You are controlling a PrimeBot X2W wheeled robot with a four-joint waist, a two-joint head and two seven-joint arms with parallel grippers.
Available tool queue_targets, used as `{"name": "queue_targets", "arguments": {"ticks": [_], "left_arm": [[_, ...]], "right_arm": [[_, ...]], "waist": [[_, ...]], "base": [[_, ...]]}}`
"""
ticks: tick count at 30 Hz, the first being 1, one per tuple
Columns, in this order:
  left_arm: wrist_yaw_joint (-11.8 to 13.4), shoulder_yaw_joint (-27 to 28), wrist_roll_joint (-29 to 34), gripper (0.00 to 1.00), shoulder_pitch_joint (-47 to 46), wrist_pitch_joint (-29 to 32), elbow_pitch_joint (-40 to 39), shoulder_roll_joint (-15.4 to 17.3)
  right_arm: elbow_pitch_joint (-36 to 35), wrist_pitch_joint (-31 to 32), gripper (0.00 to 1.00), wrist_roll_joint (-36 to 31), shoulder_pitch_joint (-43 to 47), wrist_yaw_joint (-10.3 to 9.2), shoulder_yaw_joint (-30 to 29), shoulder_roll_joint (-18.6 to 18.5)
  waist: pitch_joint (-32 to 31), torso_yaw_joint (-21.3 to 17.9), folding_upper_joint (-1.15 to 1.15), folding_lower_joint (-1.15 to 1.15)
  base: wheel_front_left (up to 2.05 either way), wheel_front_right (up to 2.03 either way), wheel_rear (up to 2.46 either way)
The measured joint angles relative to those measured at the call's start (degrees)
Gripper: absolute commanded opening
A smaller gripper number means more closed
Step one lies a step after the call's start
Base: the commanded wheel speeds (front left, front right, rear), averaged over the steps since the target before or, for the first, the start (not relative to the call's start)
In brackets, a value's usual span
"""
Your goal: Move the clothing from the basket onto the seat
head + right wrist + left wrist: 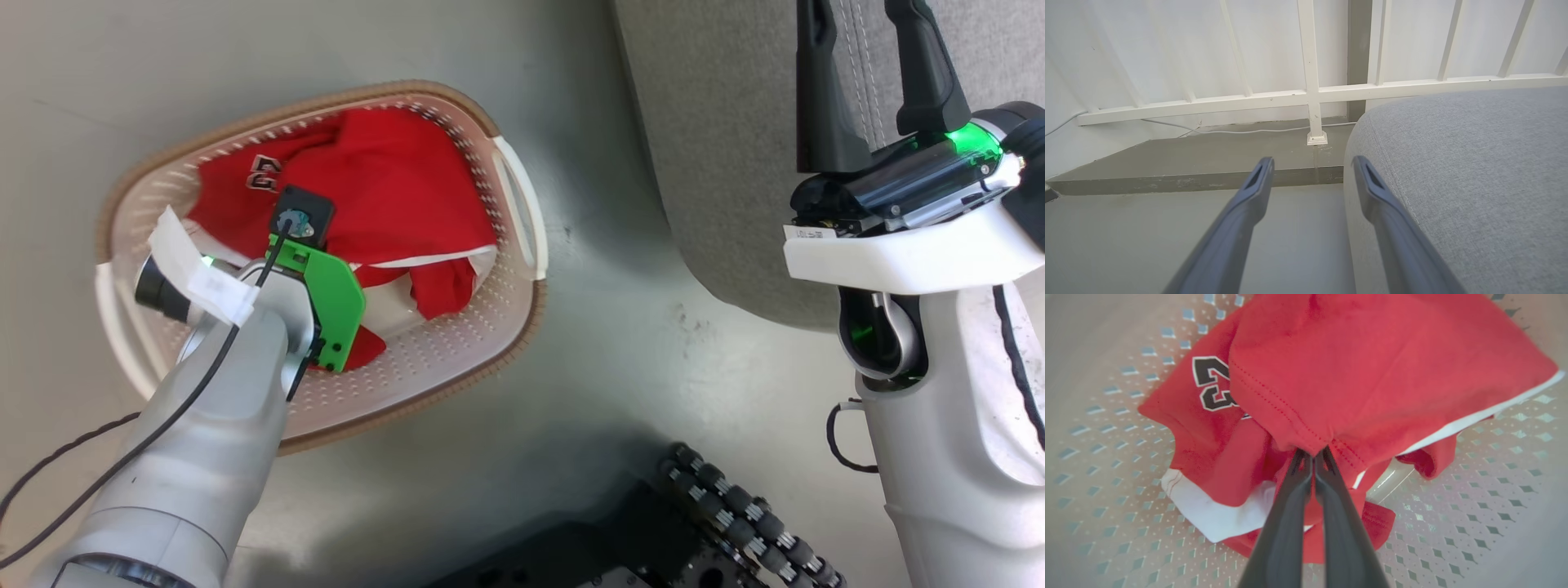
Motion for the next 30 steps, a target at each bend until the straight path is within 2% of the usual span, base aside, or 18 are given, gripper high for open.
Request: {"name": "queue_targets", "arguments": {"ticks": [4,14,30], "left_arm": [[-1.0,-0.8,-3.6,0.0,0.7,-1.7,-3.1,0.0],[-1.5,-4.1,-9.3,0.0,5.0,-5.1,-7.9,-0.1],[-1.6,-7.6,-18.6,0.0,10.1,-10.7,-15.2,-0.2]], "right_arm": [[1.0,0.0,1.0,-1.4,0.3,0.01,-0.4,-0.1],[5.0,0.0,1.0,-2.4,3.1,0.04,-1.1,-1.7],[11.3,0.0,1.0,-2.8,7.5,0.52,-1.6,-3.3]], "waist": [[-2.4,1.6,0.0,0.0],[-8.2,5.5,0.0,0.0],[-20.4,11.0,0.0,-0.01]], "base": [[0.0,0.0,0.0],[0.0,0.0,0.0],[0.0,0.0,0.0]]}}
